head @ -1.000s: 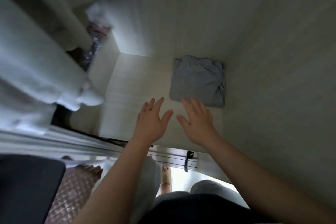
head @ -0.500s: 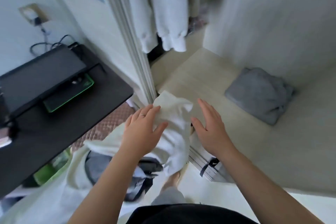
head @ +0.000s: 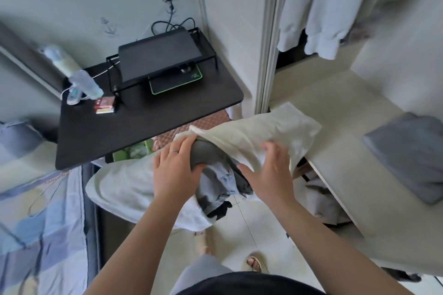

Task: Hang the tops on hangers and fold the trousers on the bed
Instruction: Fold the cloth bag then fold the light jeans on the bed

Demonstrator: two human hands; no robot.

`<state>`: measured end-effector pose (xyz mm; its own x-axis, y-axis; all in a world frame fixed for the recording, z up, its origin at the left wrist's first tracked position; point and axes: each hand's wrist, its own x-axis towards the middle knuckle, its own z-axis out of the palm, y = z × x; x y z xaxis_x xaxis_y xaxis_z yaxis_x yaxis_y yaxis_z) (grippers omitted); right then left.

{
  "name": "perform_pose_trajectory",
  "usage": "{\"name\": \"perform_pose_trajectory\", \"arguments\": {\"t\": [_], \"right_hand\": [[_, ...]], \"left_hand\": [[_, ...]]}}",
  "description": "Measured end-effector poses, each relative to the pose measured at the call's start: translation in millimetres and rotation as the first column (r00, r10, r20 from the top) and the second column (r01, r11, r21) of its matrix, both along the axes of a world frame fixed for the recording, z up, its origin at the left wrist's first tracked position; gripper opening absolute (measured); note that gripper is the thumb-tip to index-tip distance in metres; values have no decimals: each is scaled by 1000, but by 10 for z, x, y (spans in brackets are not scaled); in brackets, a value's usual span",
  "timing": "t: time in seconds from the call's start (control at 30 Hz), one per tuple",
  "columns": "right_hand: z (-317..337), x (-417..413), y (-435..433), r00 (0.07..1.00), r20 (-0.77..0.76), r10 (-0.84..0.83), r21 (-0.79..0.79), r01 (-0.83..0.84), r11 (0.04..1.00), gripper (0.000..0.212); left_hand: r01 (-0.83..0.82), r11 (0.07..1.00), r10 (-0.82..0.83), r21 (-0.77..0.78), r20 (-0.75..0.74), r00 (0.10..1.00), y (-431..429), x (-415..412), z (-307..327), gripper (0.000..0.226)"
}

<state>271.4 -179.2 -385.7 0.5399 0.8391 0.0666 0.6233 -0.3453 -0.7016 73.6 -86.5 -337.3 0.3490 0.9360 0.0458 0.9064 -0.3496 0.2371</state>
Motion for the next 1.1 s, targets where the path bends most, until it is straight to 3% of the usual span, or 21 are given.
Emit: {"name": "perform_pose_trajectory", "arguments": {"t": [0.1, 0.3, 0.47, 0.57, 0.67, 0.77, 0.9, 1.1], "right_hand": [[-42, -91, 129, 990, 135, -29, -4, 30, 1000, 58], [-193, -108, 209, 968, 245, -56, -23, 63, 998, 14], [-79, -101, 63, 980, 172, -103, 129, 81, 988, 19], [241, -162, 33, 985, 131, -113, 296, 70, 953, 18], [705, -308, 148, 997, 69, -25, 401, -5, 916, 15], [1200, -511, 284, 995, 73, 72, 443, -97, 891, 16], [1864, -997, 468, 963, 92, 254, 450, -268, 852, 17], [2555, -2174, 685, 857, -11, 515, 539, -429, 725, 20]], "left_hand": [[-104, 993, 99, 57, 84, 991, -114, -106, -107, 72], [-96, 989, 67, 113, 231, 971, -149, -236, -235, 71], [-15, 1000, 3, 25, 405, 914, -102, -388, -122, 60], [-72, 997, 67, -5, 439, 896, -15, -592, 48, 44], [-162, 986, 133, 42, 397, 908, 74, -818, 199, 34], [-217, 976, 177, 31, 476, 861, 80, -1055, 405, 34], [-288, 957, 199, 33, 648, 735, 115, -1569, 700, 32], [-434, 901, 281, -22, 793, 541, 69, -2576, 1093, 36]]}}
